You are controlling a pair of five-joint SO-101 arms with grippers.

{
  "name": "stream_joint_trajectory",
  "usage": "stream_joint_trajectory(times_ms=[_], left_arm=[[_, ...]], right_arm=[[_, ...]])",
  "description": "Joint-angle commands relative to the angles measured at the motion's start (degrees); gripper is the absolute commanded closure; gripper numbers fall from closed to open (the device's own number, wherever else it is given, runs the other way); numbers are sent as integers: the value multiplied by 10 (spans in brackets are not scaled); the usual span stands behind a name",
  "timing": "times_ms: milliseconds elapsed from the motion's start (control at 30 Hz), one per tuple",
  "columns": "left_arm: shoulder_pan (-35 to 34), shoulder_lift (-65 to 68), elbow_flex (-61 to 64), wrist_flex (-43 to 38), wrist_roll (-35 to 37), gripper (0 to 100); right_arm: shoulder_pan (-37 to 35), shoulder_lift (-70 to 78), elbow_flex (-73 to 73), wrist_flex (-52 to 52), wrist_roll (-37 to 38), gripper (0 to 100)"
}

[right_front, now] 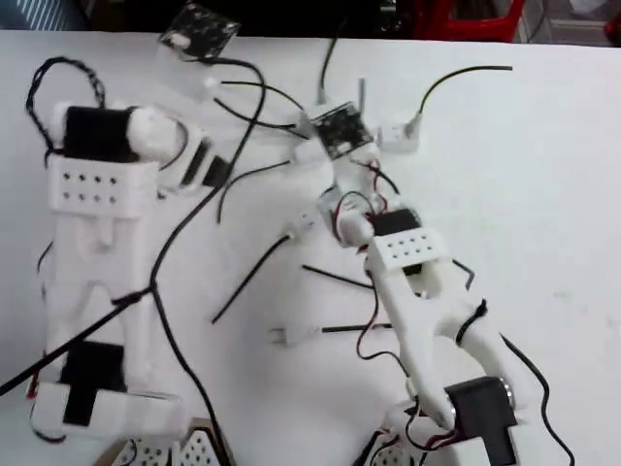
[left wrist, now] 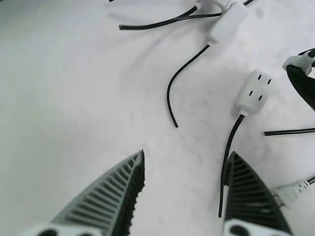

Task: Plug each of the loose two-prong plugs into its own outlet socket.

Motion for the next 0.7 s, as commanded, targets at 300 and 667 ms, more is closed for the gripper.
stream_joint_trajectory(times_ms=[300, 667], left_arm=[[-28, -274, 408, -220, 7, 735], [-28, -288, 570, -342, 97, 736]], right_arm=[[-32, 66, -55, -13, 49, 981], [-32, 124, -83, -41, 54, 981]])
